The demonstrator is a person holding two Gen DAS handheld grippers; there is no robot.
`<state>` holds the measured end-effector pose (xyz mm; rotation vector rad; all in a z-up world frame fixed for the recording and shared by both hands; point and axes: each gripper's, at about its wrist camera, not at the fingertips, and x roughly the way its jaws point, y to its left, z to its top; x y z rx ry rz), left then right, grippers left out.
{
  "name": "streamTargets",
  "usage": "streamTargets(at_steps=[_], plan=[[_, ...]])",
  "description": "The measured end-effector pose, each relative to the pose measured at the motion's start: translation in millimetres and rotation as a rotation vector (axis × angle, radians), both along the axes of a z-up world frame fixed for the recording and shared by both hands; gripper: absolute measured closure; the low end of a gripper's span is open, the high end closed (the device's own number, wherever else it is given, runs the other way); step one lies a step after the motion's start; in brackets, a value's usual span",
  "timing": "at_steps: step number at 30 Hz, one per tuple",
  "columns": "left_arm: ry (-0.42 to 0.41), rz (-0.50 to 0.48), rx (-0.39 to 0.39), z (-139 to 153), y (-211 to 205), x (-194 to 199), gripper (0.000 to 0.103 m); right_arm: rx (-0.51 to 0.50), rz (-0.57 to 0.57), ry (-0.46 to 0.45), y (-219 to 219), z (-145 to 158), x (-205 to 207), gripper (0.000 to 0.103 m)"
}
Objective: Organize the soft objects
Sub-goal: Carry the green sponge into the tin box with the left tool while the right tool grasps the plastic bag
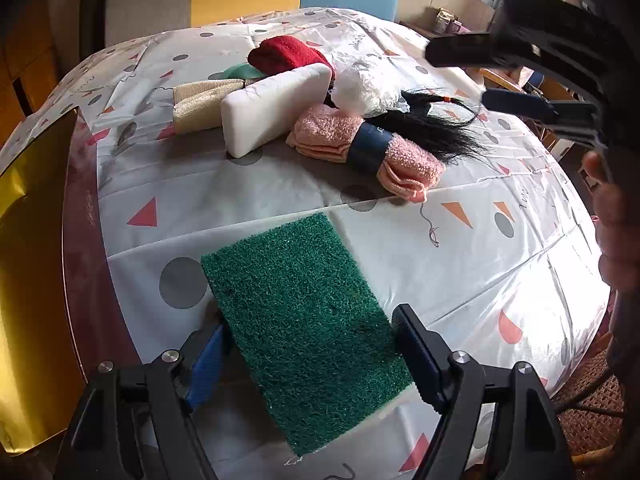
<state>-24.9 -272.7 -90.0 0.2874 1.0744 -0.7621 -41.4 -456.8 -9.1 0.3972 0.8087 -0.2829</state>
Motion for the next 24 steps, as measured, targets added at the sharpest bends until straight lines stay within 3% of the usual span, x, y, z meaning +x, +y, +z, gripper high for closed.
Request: streamTargets(at_steps=[6,8,9,13,18,24], plan=[[-0.015,-0.032,-0.028,6,-1,-7,0.024,-0.036,0.044,0.109,3,-19,63,0.028],[-0.029,-0.041,-0.039,12,2,-15,0.024,-0.036,0.054,0.149,0,-31,75,0.045],[-0.029,-0.047,-0.053,16,6,-16,0.024,-0.029,0.06,0.158,-1,-37,78,0.063],[-0.026,-0.047,-0.102,33,23,-21,0.024,-0.047,0.072,0.136,4,-33,71,0.074],[-0.04,-0.005,-0.191,65,56,-19,0.024,-0.076,0.118,0.076,23,-11,41,0.074],[-0.085,0.145,-0.261,100,116,4,0.024,-0.074,0.23,0.044,56,-5,-1,0.074]])
